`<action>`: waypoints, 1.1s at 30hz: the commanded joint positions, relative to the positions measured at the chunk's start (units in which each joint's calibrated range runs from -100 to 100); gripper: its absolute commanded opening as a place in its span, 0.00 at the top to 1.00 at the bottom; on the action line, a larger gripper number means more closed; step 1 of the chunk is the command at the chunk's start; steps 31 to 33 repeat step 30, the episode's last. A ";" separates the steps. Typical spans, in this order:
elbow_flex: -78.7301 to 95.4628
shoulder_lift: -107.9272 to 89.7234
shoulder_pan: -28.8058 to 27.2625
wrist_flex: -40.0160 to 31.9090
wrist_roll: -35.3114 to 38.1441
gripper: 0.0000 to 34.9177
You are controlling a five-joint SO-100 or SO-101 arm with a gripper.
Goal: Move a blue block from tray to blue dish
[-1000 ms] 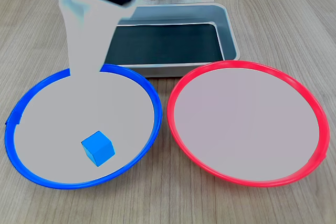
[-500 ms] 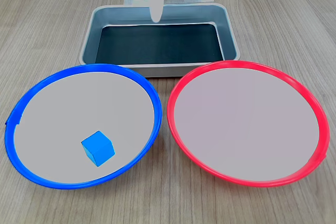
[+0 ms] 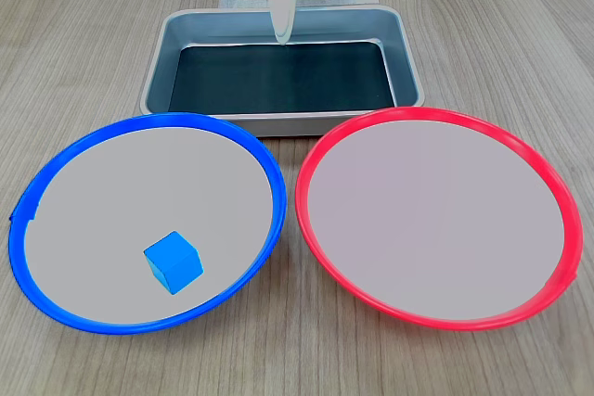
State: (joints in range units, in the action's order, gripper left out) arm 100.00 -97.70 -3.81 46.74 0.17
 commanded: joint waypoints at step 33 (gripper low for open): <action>0.00 -1.36 -0.10 0.68 -0.05 0.99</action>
